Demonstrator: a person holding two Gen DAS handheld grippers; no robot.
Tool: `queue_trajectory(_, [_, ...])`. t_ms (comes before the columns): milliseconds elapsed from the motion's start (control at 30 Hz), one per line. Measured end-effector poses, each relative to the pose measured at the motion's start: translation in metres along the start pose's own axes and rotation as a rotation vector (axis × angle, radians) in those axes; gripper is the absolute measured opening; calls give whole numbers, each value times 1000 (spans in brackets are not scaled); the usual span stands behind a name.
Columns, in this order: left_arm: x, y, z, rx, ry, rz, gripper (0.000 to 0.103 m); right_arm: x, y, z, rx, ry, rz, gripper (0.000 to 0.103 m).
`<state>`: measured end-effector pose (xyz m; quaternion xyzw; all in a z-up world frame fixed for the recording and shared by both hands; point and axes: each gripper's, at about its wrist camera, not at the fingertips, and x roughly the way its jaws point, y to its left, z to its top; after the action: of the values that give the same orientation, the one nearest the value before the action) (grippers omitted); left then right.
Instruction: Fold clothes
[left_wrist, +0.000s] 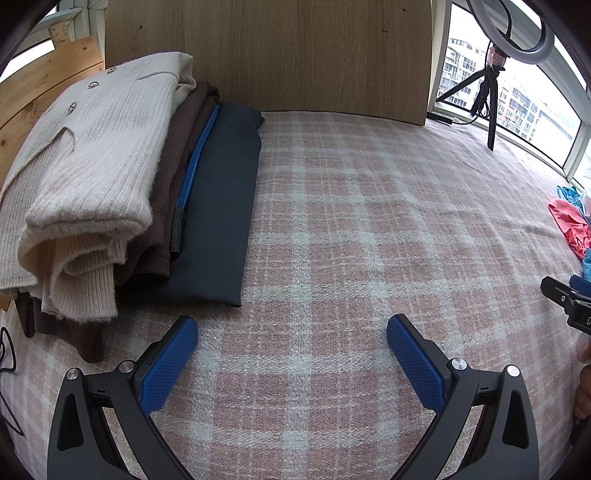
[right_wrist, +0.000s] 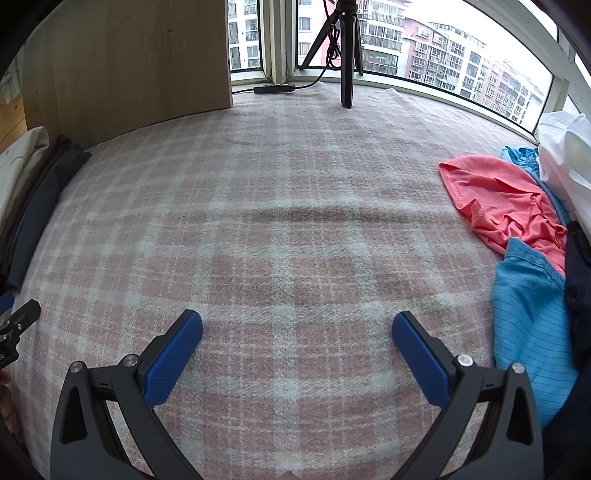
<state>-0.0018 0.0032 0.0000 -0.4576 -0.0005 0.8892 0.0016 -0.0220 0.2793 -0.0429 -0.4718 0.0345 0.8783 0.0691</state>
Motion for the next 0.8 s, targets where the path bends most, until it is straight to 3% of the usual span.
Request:
queue_trajectory(167, [-16, -9, 5, 49, -16, -18, 102, -11, 2, 3, 5, 52, -24, 103])
queue_trajectory(300, [-52, -20, 15, 98, -91, -40, 102, -50, 0, 6, 12, -17, -31, 103])
queue_trajectory(467, [-94, -37, 30, 141, -154, -138, 102, -99, -19, 6, 50, -96, -29, 103])
queue_trajectory(600, [-113, -69, 44, 233, -179, -205, 102, -138, -54, -5, 110, -150, -103, 103])
queue_trajectory(800, [-135, -136, 57, 342, -203, -315, 102, -180, -145, -26, 253, -190, -205, 103])
